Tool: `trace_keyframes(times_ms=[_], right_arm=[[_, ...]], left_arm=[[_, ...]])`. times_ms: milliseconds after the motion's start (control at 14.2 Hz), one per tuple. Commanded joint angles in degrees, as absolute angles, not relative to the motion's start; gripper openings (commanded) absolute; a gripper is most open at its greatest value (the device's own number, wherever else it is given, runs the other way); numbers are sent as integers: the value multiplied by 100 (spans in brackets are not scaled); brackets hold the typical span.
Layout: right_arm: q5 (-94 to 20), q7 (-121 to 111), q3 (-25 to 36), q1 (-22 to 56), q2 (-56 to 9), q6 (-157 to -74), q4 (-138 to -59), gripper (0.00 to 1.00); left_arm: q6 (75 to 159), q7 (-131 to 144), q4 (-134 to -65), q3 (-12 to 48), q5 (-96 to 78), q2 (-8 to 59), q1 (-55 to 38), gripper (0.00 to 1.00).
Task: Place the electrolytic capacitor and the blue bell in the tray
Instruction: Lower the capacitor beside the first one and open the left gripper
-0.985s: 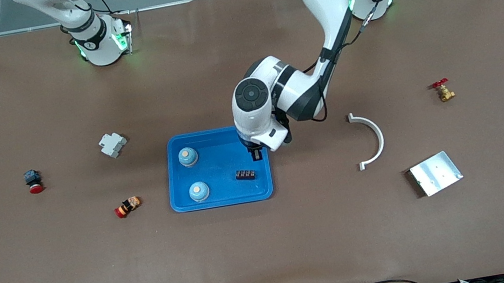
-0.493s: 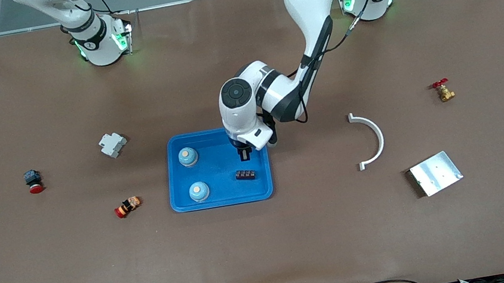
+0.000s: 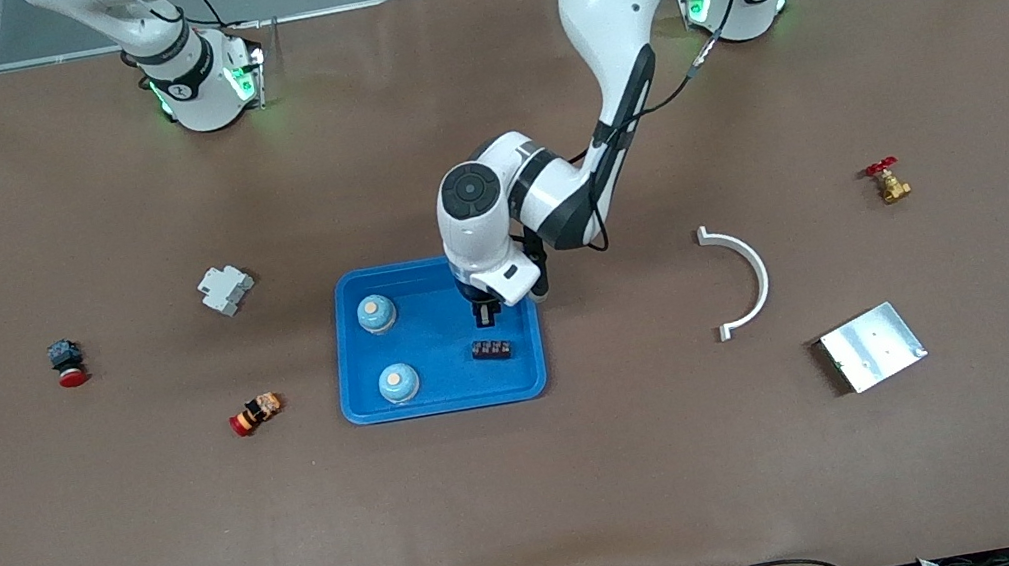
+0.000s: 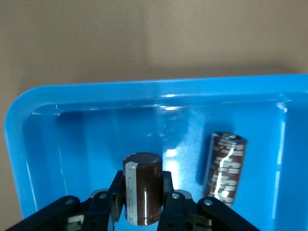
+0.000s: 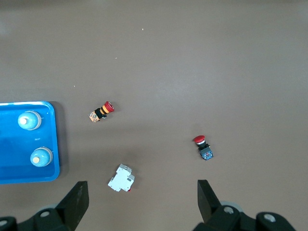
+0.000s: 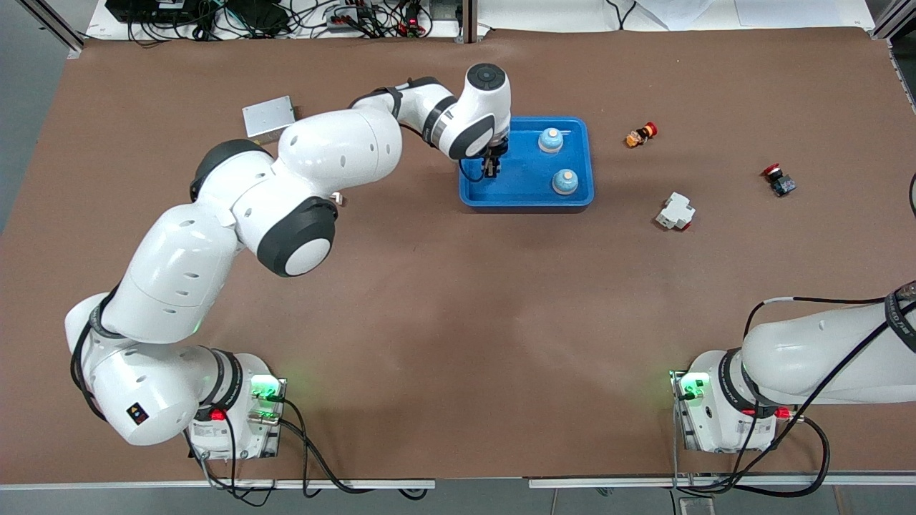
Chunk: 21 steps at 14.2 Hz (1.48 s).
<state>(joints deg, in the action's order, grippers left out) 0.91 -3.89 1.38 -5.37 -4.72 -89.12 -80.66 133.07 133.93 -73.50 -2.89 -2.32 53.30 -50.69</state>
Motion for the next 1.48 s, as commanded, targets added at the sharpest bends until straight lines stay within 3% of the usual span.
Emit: trace_keyframes(times_ms=[0, 563, 633, 1408], right_arm=[[53, -325, 70, -650, -457, -8868, -8033, 100], [35, -378, 70, -633, -466, -8868, -8033, 100], [44, -378, 70, -624, -492, -8868, -8033, 100], [70, -387, 70, -598, -501, -8868, -8033, 100]], left_arm=[[13333, 13412, -7225, -369, 43, 5501, -5203, 0], [13271, 13369, -7321, -360, 158, 5555, -5273, 0], [13254, 13359, -7321, -360, 176, 5537, -5273, 99], [11637, 11436, -7321, -316, -88, 4158, -4685, 100]])
